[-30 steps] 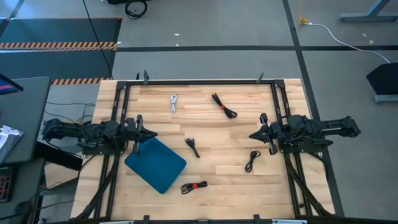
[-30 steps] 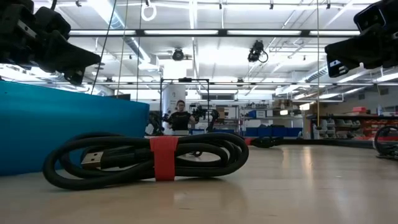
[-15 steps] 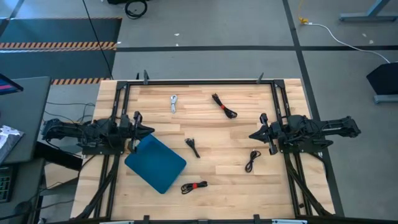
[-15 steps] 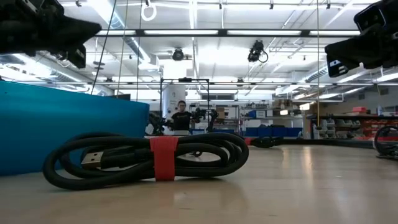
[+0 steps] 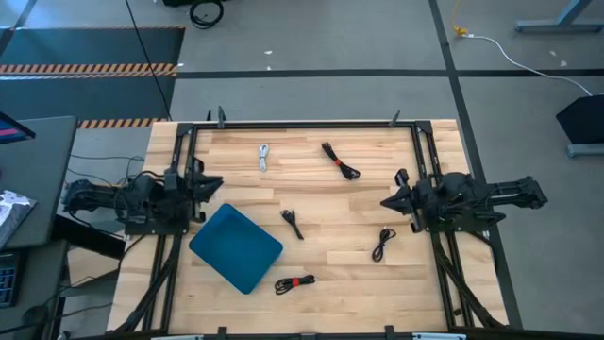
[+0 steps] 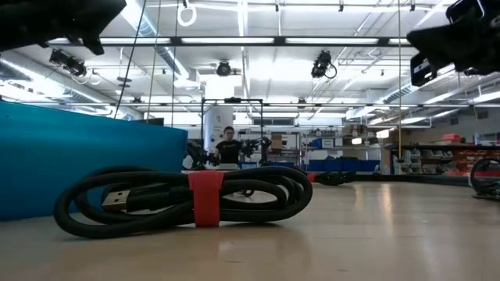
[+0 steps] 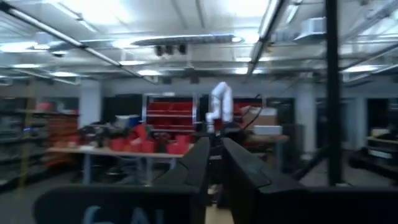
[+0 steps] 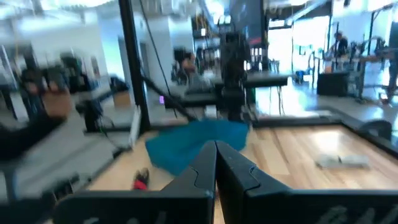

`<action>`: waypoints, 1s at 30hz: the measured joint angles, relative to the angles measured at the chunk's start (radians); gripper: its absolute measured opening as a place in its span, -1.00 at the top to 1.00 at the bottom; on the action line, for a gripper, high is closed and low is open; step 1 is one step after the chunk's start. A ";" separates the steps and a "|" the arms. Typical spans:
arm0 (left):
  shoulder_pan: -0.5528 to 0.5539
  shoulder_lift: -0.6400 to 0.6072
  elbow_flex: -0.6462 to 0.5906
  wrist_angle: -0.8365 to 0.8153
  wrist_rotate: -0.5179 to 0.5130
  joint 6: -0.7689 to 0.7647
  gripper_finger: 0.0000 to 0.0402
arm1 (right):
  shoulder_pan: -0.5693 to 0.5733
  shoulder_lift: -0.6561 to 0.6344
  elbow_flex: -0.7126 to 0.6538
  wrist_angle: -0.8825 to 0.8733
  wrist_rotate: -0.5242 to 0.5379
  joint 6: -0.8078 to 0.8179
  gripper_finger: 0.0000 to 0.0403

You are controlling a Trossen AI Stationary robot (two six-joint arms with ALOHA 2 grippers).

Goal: Pick and place USB-C Cables
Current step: Put the black charger cable into the blue bin

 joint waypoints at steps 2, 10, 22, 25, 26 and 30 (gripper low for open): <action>0.000 0.016 0.012 -0.007 -0.039 0.007 0.59 | 0.000 0.000 0.000 0.047 0.000 0.029 0.93; 0.000 0.116 0.077 0.017 -0.107 0.025 0.24 | -0.001 0.000 0.000 0.179 0.032 0.079 0.92; 0.000 0.397 0.210 -0.032 -0.207 0.024 0.23 | -0.002 0.074 0.070 0.260 0.142 -0.022 0.50; 0.000 0.465 0.266 -0.094 -0.240 0.024 0.23 | -0.002 0.164 0.141 0.281 0.142 -0.076 0.34; 0.000 0.486 0.287 -0.117 -0.256 0.024 0.23 | -0.002 0.201 0.171 0.282 0.143 -0.095 0.29; 0.000 0.565 0.371 -0.206 -0.295 0.005 0.23 | -0.006 0.374 0.299 0.264 0.181 -0.147 0.17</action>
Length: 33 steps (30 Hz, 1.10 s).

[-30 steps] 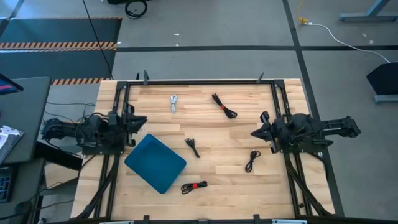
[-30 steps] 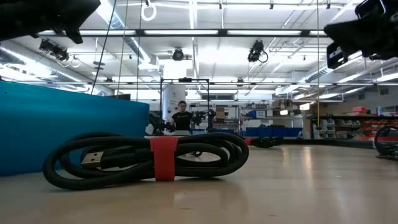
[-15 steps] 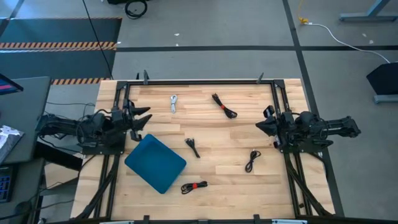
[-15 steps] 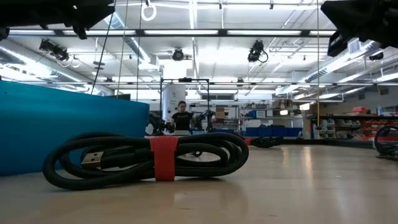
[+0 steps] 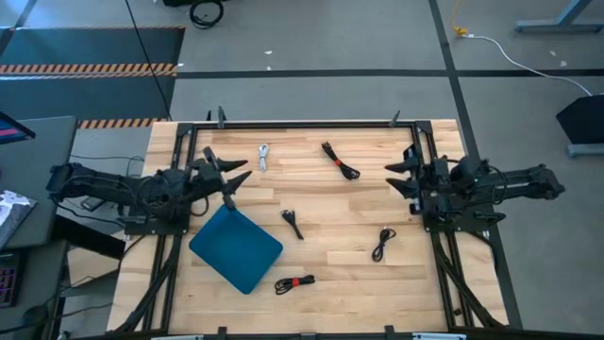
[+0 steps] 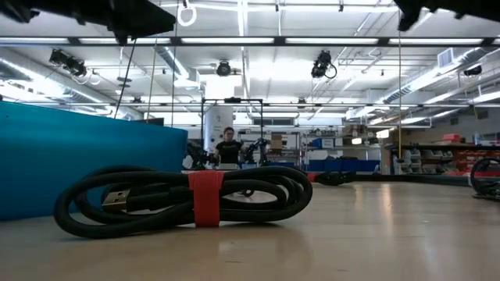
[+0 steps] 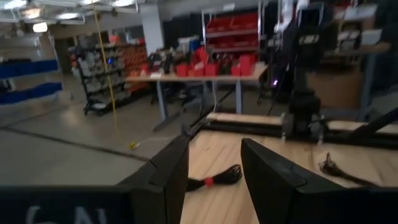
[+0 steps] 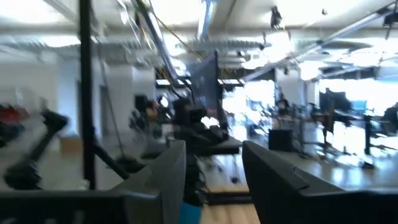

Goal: Pick and place USB-C Cables
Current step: Put the black charger cable into the blue bin

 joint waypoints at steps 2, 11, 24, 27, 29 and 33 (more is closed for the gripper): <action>0.000 0.035 0.041 -0.043 -0.016 -0.007 0.24 | -0.011 0.088 0.069 -0.038 0.022 -0.014 0.14; 0.000 0.109 0.150 -0.235 -0.220 -0.087 0.24 | -0.104 0.444 0.404 -0.400 0.147 0.022 0.12; 0.056 0.106 0.153 -0.437 -0.251 -0.284 0.24 | -0.264 0.896 0.717 -0.627 0.151 0.080 0.12; 0.056 0.106 0.153 -0.456 -0.251 -0.302 0.24 | -0.292 0.983 0.741 -0.649 0.151 0.081 0.12; 0.056 0.106 0.153 -0.457 -0.251 -0.301 0.24 | -0.307 1.033 0.745 -0.667 0.151 0.082 0.12; 0.056 0.105 0.153 -0.457 -0.250 -0.295 0.24 | -0.333 1.105 0.747 -0.709 0.151 0.101 0.12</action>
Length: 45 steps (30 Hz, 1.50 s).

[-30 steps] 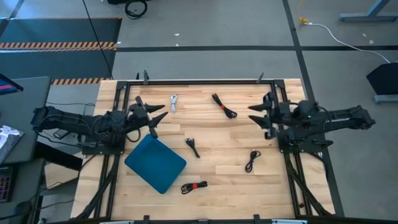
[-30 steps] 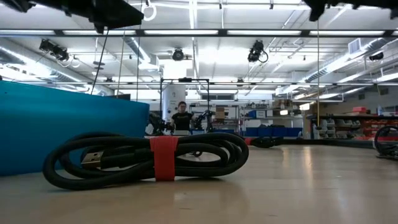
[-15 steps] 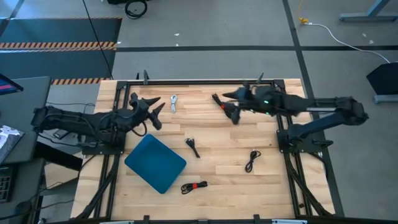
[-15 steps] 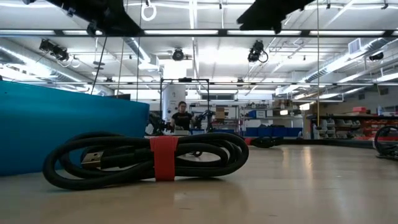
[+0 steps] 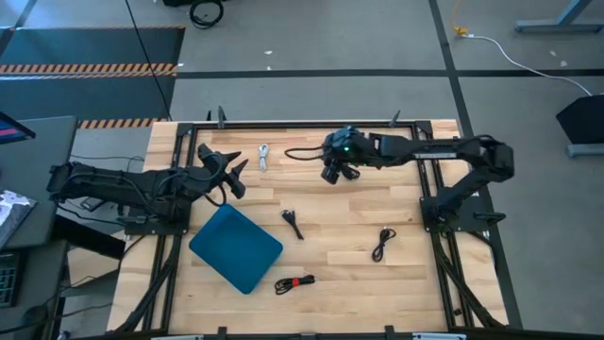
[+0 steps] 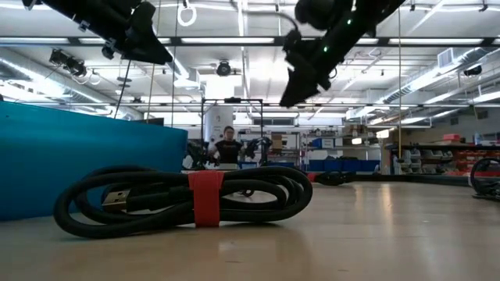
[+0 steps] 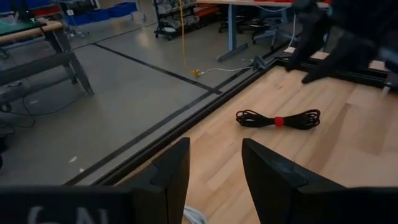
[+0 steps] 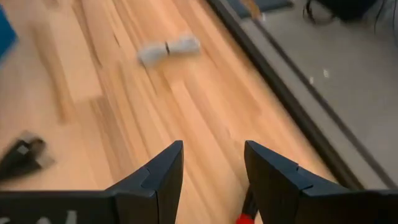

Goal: Pick and place USB-C Cables
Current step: Put the black charger cable into the blue bin

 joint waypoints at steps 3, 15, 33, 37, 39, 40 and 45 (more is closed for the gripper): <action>0.000 -0.001 0.000 0.000 0.000 0.007 0.24 | -0.019 0.040 0.000 -0.057 -0.016 0.037 0.12; 0.017 -0.001 0.000 0.008 0.000 0.052 0.24 | -0.052 0.111 -0.001 -0.256 -0.044 0.113 0.12; 0.015 -0.001 0.000 0.008 0.095 0.052 0.24 | -0.095 0.142 -0.072 -0.300 -0.012 0.167 0.12; 0.014 -0.001 0.000 0.008 0.111 0.052 0.24 | -0.095 0.141 -0.093 -0.292 -0.001 0.177 0.12; 0.015 -0.001 0.000 0.008 0.111 0.052 0.24 | -0.096 0.141 -0.107 -0.273 0.001 0.177 0.12; 0.015 -0.001 0.000 0.008 0.111 0.052 0.24 | -0.095 0.141 -0.114 -0.266 0.001 0.176 0.12; 0.015 -0.001 0.000 0.008 0.111 0.051 0.24 | -0.094 0.141 -0.140 -0.214 0.001 0.164 0.14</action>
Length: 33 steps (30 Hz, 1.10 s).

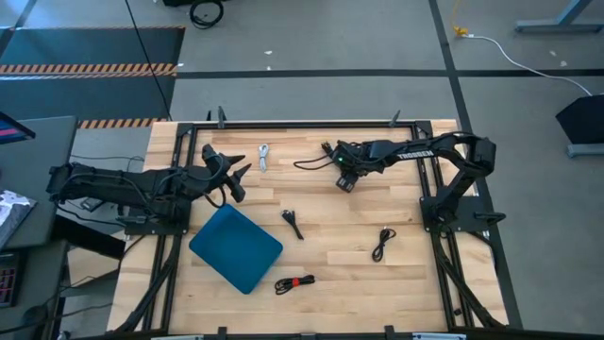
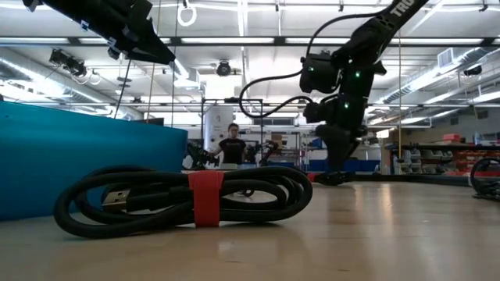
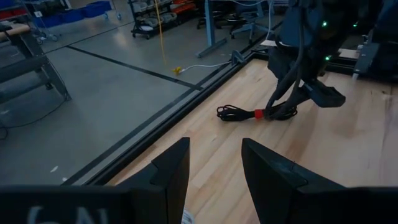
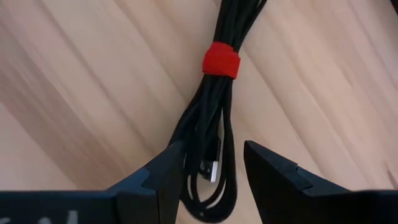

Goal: Pick and place USB-C Cables
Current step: Put the black charger cable into the blue bin

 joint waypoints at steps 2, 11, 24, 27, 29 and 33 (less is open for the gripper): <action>0.000 0.000 0.000 0.000 0.000 0.000 0.24 | 0.001 0.000 -0.006 0.017 0.000 -0.007 0.17; 0.000 0.000 0.000 0.000 0.000 0.000 0.24 | 0.001 0.000 -0.052 0.054 0.000 -0.027 0.46; 0.000 0.000 0.000 0.000 0.000 0.001 0.24 | 0.016 -0.002 -0.052 0.081 0.009 -0.047 0.96; 0.000 0.000 0.000 -0.001 0.000 0.002 0.24 | 0.051 -0.003 -0.020 0.083 0.003 -0.054 0.96; 0.001 0.000 0.000 -0.001 0.000 0.005 0.24 | 0.084 -0.003 0.008 0.081 -0.001 -0.054 0.96; 0.000 0.000 0.000 -0.001 -0.001 0.052 0.24 | 0.161 -0.003 0.088 0.056 -0.002 -0.052 0.98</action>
